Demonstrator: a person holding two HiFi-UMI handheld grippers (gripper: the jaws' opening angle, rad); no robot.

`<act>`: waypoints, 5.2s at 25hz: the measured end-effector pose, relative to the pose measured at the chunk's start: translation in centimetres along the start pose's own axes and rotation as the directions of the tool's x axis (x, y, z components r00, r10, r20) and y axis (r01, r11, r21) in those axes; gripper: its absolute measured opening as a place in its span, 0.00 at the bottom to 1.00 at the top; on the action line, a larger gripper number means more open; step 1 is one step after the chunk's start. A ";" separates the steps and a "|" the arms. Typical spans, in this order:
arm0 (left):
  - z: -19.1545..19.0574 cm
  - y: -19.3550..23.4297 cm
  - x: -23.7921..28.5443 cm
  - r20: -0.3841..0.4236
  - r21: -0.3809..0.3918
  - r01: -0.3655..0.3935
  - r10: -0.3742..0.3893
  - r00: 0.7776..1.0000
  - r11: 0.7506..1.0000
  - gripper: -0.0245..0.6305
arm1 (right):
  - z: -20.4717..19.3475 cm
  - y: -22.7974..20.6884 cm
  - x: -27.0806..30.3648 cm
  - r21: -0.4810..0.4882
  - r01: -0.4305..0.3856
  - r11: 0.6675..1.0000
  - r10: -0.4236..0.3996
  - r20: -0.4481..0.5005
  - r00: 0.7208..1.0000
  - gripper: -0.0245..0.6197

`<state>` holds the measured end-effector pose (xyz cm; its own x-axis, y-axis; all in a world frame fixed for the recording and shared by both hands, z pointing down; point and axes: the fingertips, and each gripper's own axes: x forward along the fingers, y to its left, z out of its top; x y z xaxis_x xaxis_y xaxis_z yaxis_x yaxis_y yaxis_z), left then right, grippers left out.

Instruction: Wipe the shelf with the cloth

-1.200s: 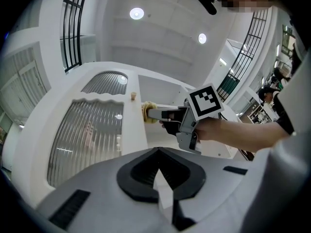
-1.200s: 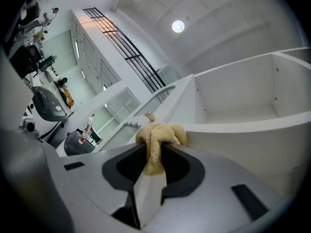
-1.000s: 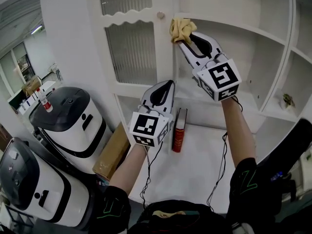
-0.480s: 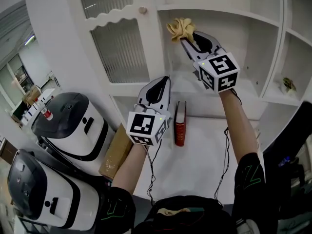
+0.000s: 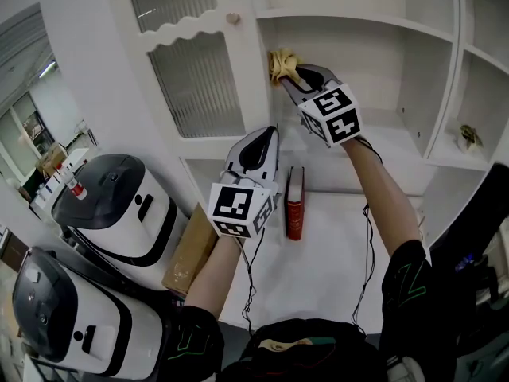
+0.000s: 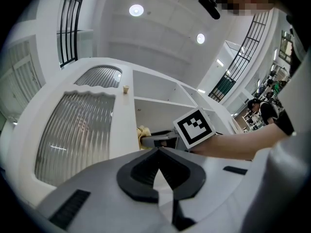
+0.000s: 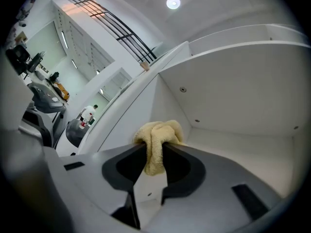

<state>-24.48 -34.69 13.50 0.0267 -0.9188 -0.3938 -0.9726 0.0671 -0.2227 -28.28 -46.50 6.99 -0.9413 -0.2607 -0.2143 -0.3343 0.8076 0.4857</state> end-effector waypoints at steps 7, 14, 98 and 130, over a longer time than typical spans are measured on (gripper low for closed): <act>-0.6 -0.3 -0.1 -0.005 -0.028 0.012 -0.013 1.000 1.000 0.04 | 0.7 2.2 -0.6 -0.077 -0.086 0.993 0.087 0.006 0.996 0.20; -1.5 -1.2 0.2 -0.023 -0.044 0.023 -0.024 0.999 0.999 0.04 | 2.0 3.8 -2.3 -0.121 -0.131 0.984 0.136 0.030 0.990 0.20; -13.2 -4.7 -3.6 -0.160 -0.273 0.018 -0.064 0.985 0.962 0.04 | -6.9 11.1 -9.2 -0.077 -0.333 0.940 0.285 -0.357 0.889 0.20; -17.5 -8.8 -4.2 -0.232 -0.348 0.044 -0.132 0.964 0.936 0.04 | -11.6 5.7 -11.8 -0.079 -0.071 0.994 0.026 -0.470 0.882 0.20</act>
<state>-20.04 -38.24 32.69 0.1006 -0.9845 -0.1436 -0.9899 -0.1135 0.0847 -19.65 -44.98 22.09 -0.8609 -0.4579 0.2218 -0.2694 0.7801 0.5648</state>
